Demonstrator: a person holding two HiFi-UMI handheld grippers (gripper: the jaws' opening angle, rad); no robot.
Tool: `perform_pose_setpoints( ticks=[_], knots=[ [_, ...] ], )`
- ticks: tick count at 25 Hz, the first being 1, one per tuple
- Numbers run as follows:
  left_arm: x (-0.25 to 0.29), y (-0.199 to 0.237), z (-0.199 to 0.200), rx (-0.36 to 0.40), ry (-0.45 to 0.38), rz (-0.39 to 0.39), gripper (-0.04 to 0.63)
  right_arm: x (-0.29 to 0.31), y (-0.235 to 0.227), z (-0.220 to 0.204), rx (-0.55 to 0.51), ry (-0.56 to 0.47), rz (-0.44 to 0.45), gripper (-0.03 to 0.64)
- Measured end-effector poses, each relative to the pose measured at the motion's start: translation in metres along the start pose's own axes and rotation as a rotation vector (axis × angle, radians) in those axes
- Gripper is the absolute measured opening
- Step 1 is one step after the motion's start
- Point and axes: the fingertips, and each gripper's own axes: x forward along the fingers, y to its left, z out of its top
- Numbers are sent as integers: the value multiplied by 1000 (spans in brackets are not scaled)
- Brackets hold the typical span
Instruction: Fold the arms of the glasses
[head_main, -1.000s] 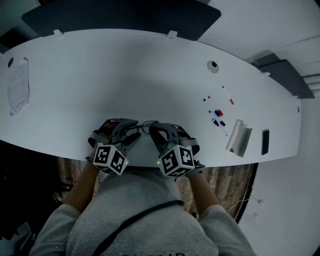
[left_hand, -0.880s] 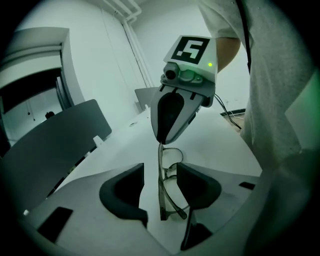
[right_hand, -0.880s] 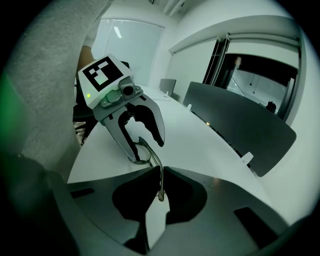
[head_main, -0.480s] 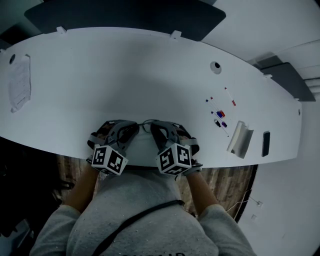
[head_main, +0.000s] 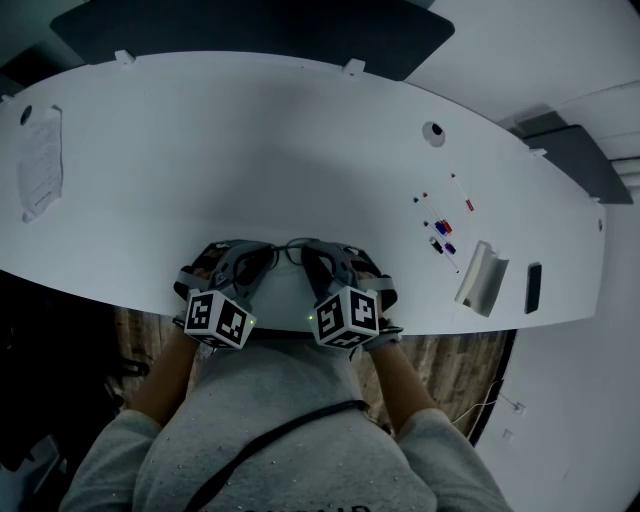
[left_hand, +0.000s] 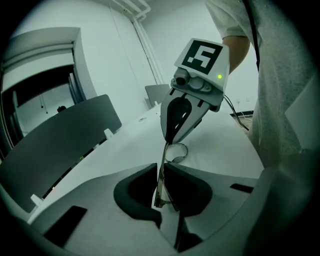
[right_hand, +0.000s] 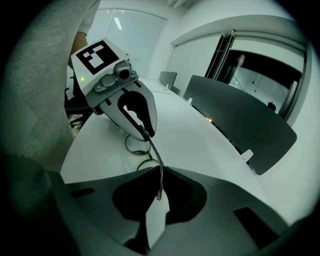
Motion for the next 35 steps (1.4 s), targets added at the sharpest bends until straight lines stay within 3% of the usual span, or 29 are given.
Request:
perform_pose_setpoints(
  ticks=[14,27,35],
  knots=[
    [3,3,-3,19,15,20,54,2,-3,1,17,-17,-22,31],
    [-4,0,1,-21,8,34,54,-15,-7,2,150,-90,-30,32],
    [-20,6,8,-111,-26,92,54,-39,-18,13,334,-209,-95,32]
  ],
)
